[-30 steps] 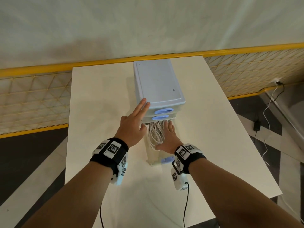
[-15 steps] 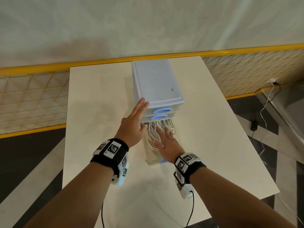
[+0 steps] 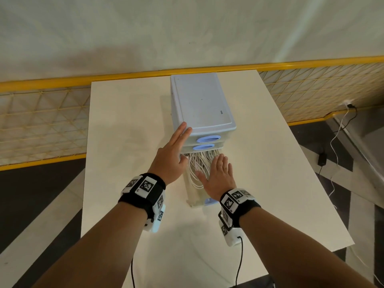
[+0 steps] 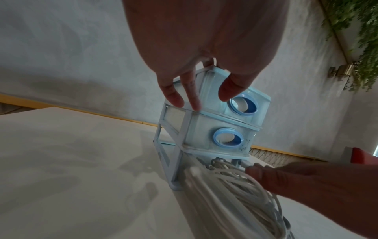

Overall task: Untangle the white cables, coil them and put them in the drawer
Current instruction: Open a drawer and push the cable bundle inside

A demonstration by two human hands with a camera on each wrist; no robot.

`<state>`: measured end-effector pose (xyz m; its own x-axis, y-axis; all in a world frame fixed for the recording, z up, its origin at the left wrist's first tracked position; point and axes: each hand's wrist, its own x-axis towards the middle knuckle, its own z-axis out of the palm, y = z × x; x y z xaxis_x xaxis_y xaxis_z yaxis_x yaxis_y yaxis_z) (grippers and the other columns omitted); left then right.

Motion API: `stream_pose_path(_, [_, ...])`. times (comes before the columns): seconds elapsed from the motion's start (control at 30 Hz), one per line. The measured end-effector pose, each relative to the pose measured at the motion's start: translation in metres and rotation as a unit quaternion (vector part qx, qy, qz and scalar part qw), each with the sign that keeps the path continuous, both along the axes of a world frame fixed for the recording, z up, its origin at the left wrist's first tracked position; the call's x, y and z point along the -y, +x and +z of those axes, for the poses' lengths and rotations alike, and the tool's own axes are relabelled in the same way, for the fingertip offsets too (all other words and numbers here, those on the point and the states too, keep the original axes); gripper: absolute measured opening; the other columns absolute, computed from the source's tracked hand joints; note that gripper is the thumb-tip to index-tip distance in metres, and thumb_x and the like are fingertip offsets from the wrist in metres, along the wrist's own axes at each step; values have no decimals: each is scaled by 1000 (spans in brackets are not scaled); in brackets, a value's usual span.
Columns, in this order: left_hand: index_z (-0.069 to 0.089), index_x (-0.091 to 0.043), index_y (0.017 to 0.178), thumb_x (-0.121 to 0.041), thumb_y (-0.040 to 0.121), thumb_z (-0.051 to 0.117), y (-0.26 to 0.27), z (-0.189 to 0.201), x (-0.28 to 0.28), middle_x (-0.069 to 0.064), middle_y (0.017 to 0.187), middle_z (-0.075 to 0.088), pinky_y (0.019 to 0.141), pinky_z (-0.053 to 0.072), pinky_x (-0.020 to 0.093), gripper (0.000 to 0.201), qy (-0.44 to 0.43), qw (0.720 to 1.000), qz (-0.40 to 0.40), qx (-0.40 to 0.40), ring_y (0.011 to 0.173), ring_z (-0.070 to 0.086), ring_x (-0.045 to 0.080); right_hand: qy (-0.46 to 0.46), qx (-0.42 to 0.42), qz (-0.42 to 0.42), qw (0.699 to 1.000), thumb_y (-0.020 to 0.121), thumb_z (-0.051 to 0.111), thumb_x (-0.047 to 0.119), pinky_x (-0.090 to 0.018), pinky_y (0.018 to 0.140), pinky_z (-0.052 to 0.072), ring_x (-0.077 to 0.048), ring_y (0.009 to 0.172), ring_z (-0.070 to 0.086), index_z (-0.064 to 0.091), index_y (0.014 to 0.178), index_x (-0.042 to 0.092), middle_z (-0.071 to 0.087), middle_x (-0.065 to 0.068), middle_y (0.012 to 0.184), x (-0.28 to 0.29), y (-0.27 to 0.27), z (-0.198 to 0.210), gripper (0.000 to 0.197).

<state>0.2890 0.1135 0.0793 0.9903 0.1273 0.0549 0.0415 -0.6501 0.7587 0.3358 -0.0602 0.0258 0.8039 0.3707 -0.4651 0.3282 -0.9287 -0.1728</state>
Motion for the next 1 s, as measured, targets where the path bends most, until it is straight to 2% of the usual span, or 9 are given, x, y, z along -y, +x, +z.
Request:
stream_pose_path(0.13, [24, -32, 147, -11, 79, 46, -1, 0, 1, -26, 156, 9, 85, 50, 49, 74, -5, 1000, 0, 5, 97, 62, 19, 0, -42, -8, 999, 86, 5, 69, -50, 114, -15, -18, 144, -18, -7, 147, 10, -13, -6, 157, -5, -2, 10, 86])
stream_pose_path(0.27, [25, -30, 147, -14, 79, 45, -1, -1, -1, -24, 156, 10, 84, 51, 48, 72, -8, 1000, -6, 9, 95, 62, 20, 216, -19, -117, 969, 93, 25, 56, -41, 117, 1, -19, 146, -2, 6, 149, 17, 0, -3, 159, 10, -14, 27, 71])
stream_pose_path(0.37, [25, -31, 147, -11, 81, 48, 0, -1, -2, -29, 153, 8, 86, 50, 48, 73, -8, 1000, -7, 9, 95, 63, 22, 284, 35, -276, 918, 93, 48, 35, -29, 101, 33, -28, 128, 42, 37, 135, 5, 41, -15, 139, 36, -26, 37, 52])
stream_pose_path(0.43, [25, -31, 147, -7, 82, 50, 0, -1, -1, -33, 151, 7, 88, 49, 48, 74, -11, 1000, -6, 9, 96, 62, 21, 264, -15, -409, 873, 90, 51, 31, -30, 93, 39, -31, 113, 53, 44, 126, 5, 54, -15, 125, 53, -27, 35, 44])
stream_pose_path(0.5, [26, -30, 147, -3, 82, 50, -1, 0, 0, -32, 151, 8, 89, 49, 47, 74, -16, 1000, -2, 11, 97, 62, 22, 246, -119, -491, 827, 88, 51, 31, -39, 93, 47, -33, 102, 56, 50, 112, 8, 56, -14, 114, 63, -29, 31, 33])
stream_pose_path(0.57, [27, -28, 147, -1, 82, 50, -1, 1, 1, -31, 150, 9, 88, 50, 46, 74, -16, 1000, 0, 15, 96, 62, 24, 277, -196, -535, 774, 88, 51, 27, -43, 81, 53, -30, 80, 55, 49, 85, 12, 52, -12, 91, 63, -30, 33, 16])
stream_pose_path(0.7, [28, -27, 147, 3, 82, 49, -1, 3, 0, -32, 149, 9, 84, 52, 44, 74, -5, 1000, 5, 16, 93, 63, 25, 367, -249, -593, 673, 90, 49, 21, -39, 67, 52, -27, 62, 49, 48, 85, 6, 46, -12, 74, 49, -28, 40, 15])
stream_pose_path(0.83, [28, -27, 147, 5, 82, 47, -1, 5, 2, -34, 148, 8, 83, 52, 41, 74, -8, 1000, 6, 15, 96, 62, 22, 369, -234, -625, 648, 89, 47, 17, -36, 61, 50, -29, 58, 47, 47, 76, 9, 43, -16, 75, 47, -16, 44, 16])
stream_pose_path(1.0, [29, -24, 146, 6, 80, 46, 0, 7, 5, -28, 149, 10, 84, 51, 34, 75, -17, 1000, 20, 11, 108, 52, 3, 445, -251, -638, 576, 89, 46, 14, -43, 78, 53, -27, 61, 46, 47, 77, 4, 42, -14, 74, 36, -11, 42, 15])
